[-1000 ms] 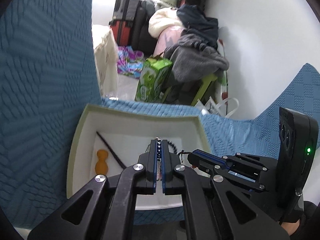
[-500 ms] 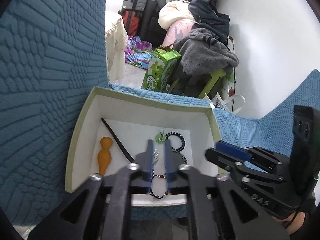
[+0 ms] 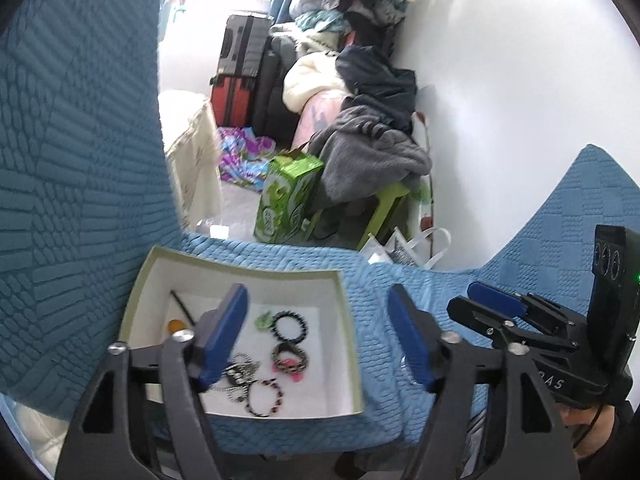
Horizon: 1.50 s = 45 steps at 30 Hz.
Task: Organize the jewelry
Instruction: 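Move both tools to the silver hoop and small pin on the cushion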
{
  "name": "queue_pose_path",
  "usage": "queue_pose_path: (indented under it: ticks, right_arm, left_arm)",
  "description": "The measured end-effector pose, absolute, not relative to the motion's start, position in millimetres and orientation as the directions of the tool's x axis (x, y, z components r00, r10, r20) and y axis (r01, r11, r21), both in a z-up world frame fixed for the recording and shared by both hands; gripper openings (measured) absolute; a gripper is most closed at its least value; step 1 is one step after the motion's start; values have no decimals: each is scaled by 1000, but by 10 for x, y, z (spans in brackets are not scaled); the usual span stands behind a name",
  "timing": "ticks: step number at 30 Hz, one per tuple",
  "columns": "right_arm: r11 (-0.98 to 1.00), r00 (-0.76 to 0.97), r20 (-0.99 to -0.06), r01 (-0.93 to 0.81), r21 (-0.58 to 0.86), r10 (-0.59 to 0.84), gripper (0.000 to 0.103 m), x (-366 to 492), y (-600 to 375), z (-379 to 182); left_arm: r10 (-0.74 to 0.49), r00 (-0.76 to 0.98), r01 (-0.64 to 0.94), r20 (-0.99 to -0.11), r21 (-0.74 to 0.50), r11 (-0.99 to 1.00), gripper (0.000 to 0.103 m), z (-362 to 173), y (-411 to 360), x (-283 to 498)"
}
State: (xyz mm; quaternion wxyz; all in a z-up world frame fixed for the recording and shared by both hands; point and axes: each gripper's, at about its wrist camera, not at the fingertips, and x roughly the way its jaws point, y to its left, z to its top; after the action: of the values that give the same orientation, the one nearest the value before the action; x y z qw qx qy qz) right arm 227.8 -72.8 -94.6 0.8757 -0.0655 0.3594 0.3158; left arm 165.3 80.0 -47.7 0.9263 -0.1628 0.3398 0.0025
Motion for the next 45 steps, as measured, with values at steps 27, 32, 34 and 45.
queue_pose_path:
  ticks: [27, 32, 34, 45]
  right_arm:
    - [884, 533, -754, -447, 136, 385, 12, 2455, -2283, -2097]
    - [873, 501, -758, -452, 181, 417, 12, 2552, -2298, -2236]
    - [868, 489, -761, -459, 191, 426, 12, 2612, -2280, -2283]
    - [816, 438, -773, -553, 171, 459, 10, 2900, -2112, -2481]
  left_arm:
    - [-335, 520, 28, -785, -376, 926, 31, -2022, -953, 2156]
    - [-288, 512, -25, -809, -350, 936, 21, -2216, -1010, 2264]
    - [-273, 509, -41, -817, -339, 940, 21, -2263, -1019, 2292]
    - [-177, 485, -50, -857, -229, 972, 21, -2445, -1158, 2428]
